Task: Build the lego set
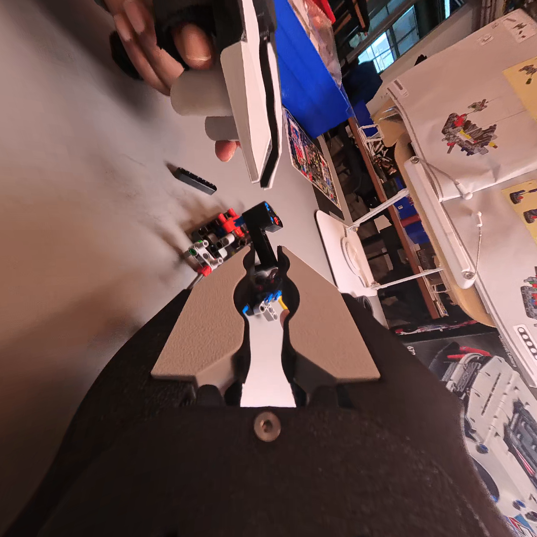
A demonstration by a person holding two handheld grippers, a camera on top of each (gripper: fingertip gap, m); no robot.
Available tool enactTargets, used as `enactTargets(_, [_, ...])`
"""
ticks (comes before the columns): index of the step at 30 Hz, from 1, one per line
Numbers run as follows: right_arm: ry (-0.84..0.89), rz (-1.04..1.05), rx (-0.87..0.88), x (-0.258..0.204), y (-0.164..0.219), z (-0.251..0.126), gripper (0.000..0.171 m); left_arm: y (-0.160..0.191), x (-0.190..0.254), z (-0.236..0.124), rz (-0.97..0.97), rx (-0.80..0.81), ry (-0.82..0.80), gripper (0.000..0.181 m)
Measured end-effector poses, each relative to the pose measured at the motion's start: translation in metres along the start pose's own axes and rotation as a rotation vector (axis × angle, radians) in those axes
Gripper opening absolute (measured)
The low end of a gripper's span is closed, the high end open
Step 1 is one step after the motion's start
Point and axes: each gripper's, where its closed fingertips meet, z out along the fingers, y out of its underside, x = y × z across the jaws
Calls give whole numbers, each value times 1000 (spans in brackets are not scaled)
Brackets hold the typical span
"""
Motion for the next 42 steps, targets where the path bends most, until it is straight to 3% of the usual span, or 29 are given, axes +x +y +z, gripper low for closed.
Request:
enactTargets(12, [-48, -136, -52, -7, 14, 16, 12, 24, -8, 20, 94, -171, -95, 19])
enactTargets(20, [-30, -254, -87, -9, 19, 18, 12, 29, -13, 30, 124, -206, -151, 13])
enactTargets(27, [-83, -145, -75, -12, 17, 19, 10, 26, -11, 29, 156, -203, -202, 5])
enactTargets(34, [-208, -80, -93, -16, 19, 14, 13, 28, -11, 27, 214, -225, -241, 5])
enactTargets(42, [-517, 78, -135, -15, 12, 6, 13, 30, -11, 27, 229, -225, -252, 4])
